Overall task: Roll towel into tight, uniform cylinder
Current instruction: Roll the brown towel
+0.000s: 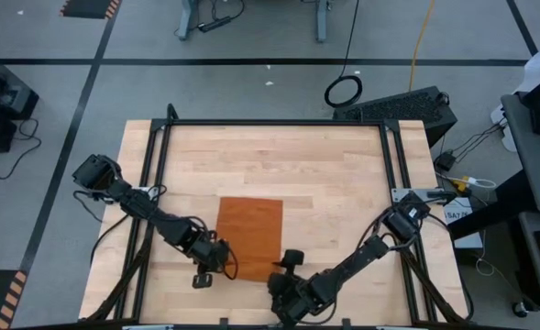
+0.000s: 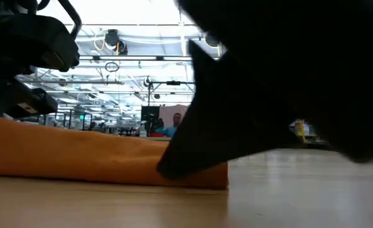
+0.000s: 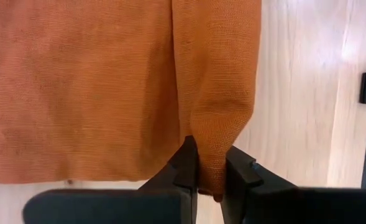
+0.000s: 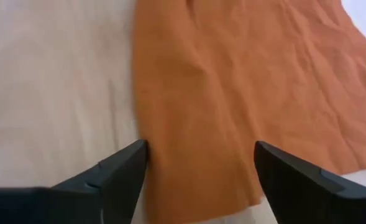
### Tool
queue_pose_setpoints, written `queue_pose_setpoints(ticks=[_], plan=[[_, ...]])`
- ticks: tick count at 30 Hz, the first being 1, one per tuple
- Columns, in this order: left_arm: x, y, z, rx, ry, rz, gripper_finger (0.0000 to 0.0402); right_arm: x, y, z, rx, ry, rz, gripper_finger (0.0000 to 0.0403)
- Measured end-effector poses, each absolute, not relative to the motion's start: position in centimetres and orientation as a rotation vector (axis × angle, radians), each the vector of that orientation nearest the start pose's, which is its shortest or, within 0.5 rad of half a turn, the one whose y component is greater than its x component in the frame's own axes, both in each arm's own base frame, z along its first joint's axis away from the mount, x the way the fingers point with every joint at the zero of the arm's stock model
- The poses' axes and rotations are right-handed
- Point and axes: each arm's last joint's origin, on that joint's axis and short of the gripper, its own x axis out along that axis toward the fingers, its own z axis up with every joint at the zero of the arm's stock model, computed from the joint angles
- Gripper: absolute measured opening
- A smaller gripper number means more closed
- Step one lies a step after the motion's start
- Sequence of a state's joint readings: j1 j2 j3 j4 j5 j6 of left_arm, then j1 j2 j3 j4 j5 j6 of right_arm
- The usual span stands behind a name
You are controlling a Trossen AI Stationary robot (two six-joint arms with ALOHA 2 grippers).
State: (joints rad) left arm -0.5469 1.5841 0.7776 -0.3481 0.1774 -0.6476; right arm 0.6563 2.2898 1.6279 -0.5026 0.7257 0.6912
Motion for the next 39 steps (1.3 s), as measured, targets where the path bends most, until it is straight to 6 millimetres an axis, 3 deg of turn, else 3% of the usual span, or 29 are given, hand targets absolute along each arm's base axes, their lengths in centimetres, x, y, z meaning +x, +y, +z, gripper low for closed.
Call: queue_pose_setpoints(ticks=[4,10,13,18,24,29,33,36,39], plan=[[23.1,-15.0,14.4,-0.312,1.296,-0.233,0.0042,38.1,25.8,11.5,-0.044,0.858,-0.322,0.0252],[22.5,-15.9,14.4,-0.218,1.236,-0.180,0.0053,38.9,25.0,11.6,0.069,0.930,-0.262,0.0149],[22.0,-16.7,14.4,-0.203,1.232,-0.210,0.0089,39.1,24.8,11.6,0.095,0.956,-0.236,0.0093],[21.1,-18.1,14.5,-0.166,1.220,-0.259,0.0191,39.4,24.4,11.9,0.158,0.990,-0.203,0.0013],[19.9,-18.2,16.1,-0.051,1.227,-0.214,0.0284,39.8,24.1,12.3,0.240,0.988,-0.194,0.0026],[18.4,-18.7,19.0,-0.052,1.137,-0.243,0.0296,40.2,23.3,13.3,0.378,1.043,-0.140,0.0014],[17.2,-20.9,20.9,0.017,0.833,-0.225,0.0296,40.8,22.4,13.9,0.442,1.068,-0.098,0.0007],[16.5,-23.1,20.5,0.137,0.656,-0.216,0.0297,41.3,21.5,13.9,0.480,1.090,-0.079,0.0008],[16.2,-24.9,18.4,0.306,0.589,-0.216,0.0297,41.9,20.9,14.0,0.516,1.084,-0.055,0.0008]])
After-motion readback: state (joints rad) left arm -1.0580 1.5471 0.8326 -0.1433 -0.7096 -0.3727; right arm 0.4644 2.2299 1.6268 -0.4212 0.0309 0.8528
